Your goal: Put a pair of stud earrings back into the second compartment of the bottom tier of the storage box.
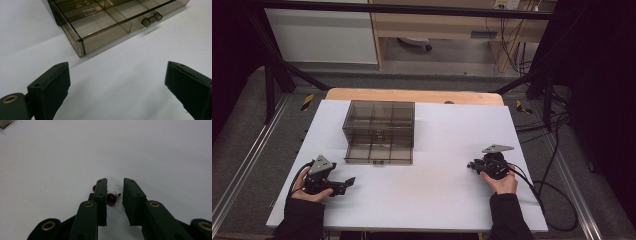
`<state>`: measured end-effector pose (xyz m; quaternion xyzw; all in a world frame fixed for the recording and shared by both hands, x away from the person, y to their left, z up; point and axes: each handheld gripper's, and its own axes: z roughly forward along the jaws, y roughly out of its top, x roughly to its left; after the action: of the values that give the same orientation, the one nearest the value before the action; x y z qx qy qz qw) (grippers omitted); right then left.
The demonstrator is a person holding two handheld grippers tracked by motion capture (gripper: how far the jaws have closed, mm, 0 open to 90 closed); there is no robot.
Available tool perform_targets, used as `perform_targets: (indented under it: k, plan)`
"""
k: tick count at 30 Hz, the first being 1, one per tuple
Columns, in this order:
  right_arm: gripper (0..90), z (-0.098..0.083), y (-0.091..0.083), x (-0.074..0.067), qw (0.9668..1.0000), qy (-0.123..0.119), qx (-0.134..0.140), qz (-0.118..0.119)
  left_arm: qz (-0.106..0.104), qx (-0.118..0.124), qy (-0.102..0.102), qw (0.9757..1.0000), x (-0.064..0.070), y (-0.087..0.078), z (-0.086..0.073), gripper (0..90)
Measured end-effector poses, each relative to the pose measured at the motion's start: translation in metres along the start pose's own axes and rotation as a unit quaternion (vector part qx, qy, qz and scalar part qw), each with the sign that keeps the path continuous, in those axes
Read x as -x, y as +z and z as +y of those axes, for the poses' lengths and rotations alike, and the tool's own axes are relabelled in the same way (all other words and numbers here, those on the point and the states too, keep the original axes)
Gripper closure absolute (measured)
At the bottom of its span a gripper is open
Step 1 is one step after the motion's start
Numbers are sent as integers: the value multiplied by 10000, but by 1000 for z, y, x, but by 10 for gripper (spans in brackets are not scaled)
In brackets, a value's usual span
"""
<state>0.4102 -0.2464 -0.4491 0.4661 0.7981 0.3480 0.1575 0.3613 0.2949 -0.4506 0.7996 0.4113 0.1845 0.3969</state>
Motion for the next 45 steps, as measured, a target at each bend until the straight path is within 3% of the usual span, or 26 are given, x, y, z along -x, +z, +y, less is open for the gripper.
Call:
perform_targets:
  k: [29,45]
  plan:
    - [803,0,0,0,10000,-49,-23,11,0,4,-9,10000,0,0,0,62]
    - [804,1,-7,1,9999,-26,93,51,-5,6,-14,10000,0,0,0,62]
